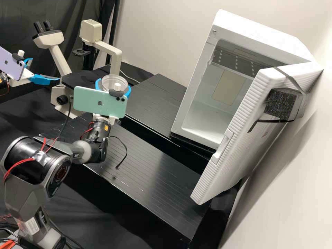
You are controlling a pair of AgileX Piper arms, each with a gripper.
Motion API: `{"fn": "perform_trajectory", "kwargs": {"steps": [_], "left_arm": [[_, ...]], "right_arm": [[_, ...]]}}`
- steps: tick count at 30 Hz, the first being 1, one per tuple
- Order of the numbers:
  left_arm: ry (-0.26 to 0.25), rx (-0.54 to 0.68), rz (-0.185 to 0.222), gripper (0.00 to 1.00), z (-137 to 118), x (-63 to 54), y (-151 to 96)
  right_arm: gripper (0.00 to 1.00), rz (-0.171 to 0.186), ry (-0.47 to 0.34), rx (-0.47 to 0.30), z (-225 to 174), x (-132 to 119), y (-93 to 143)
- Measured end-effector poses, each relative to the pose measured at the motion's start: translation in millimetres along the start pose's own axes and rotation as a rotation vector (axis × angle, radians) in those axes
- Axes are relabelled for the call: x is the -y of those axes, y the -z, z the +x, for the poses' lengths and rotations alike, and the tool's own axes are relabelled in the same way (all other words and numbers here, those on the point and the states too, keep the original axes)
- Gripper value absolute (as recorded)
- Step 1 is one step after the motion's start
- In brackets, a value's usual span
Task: Take out the petri dish and place it under the microscope.
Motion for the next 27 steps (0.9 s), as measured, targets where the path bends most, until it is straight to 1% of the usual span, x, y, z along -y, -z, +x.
{"fn": "perform_trajectory", "kwargs": {"steps": [3, 6, 8, 13, 15, 18, 22, 27], "left_arm": [[0.000, 0.000, 0.000, 1.00, 0.0, 0.0, 0.0], [0.000, 0.000, 0.000, 1.00, 0.0, 0.0, 0.0], [0.000, 0.000, 0.000, 1.00, 0.0, 0.0, 0.0], [0.000, 0.000, 0.000, 1.00, 0.0, 0.0, 0.0], [0.000, 0.000, 0.000, 1.00, 0.0, 0.0, 0.0], [0.000, 0.000, 0.000, 1.00, 0.0, 0.0, 0.0], [0.000, 0.000, 0.000, 1.00, 0.0, 0.0, 0.0], [0.000, 0.000, 0.000, 1.00, 0.0, 0.0, 0.0]], "right_arm": [[0.00, 0.004, 0.023, -0.019, 14.3, 10.2, 10.6], [0.00, 0.004, 0.051, -0.020, 27.1, 20.3, 15.4], [0.00, 0.012, 0.075, -0.013, 37.0, 27.2, 16.1], [0.00, 0.023, 0.105, 0.003, 59.6, 43.1, 14.2], [0.00, 0.022, 0.118, 0.014, 67.0, 47.7, 12.4], [0.00, 0.024, 0.136, 0.025, 77.2, 52.5, 9.5], [0.00, 0.022, 0.139, 0.034, 87.1, 51.2, 10.6], [0.00, 0.022, 0.121, -0.001, 105.1, 49.8, 18.3]]}}
